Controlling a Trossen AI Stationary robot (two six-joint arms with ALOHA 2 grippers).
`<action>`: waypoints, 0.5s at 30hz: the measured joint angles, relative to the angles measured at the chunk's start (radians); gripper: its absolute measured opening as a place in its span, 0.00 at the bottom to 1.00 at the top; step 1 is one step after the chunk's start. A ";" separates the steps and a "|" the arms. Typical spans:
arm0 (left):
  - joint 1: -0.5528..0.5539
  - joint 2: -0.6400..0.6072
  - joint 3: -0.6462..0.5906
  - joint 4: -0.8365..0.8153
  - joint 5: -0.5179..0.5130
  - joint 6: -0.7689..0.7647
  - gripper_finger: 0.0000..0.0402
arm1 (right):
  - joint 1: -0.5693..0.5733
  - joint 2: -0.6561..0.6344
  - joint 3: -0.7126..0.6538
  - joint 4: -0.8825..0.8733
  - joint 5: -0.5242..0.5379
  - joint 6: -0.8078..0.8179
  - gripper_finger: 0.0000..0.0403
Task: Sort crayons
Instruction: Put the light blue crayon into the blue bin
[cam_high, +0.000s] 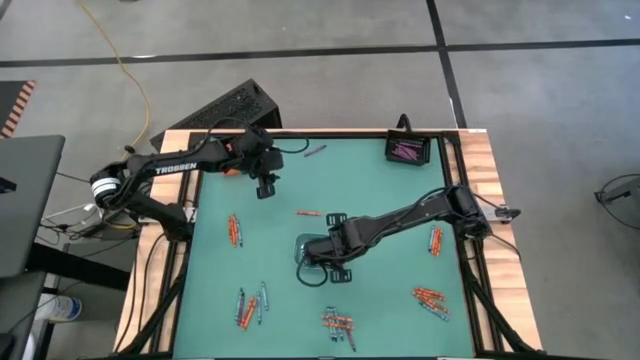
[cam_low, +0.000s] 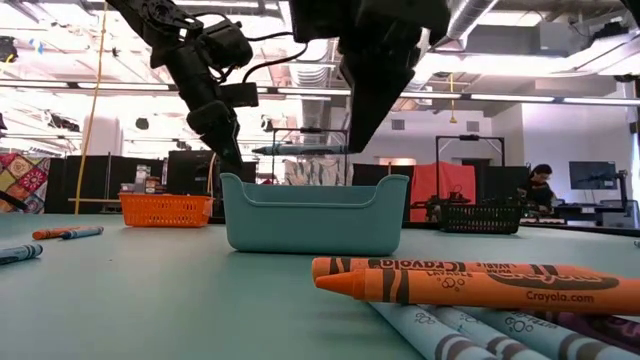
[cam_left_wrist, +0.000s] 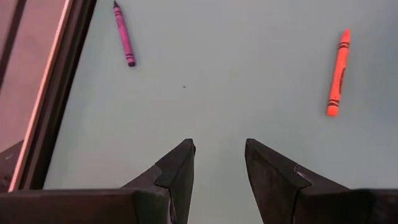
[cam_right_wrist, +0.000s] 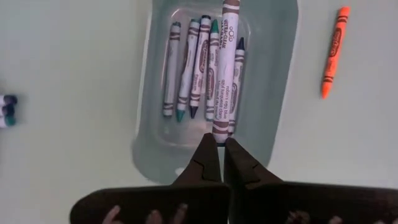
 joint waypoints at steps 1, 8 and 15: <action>0.000 0.000 0.000 0.000 0.007 -0.004 0.33 | -0.002 0.000 -0.003 0.004 -0.007 0.007 0.00; 0.000 0.005 0.000 0.014 0.048 -0.006 0.33 | -0.027 0.001 -0.038 0.027 -0.053 0.059 0.01; -0.007 0.012 0.000 0.077 0.075 0.007 0.33 | -0.029 0.001 -0.062 0.067 -0.056 0.068 0.10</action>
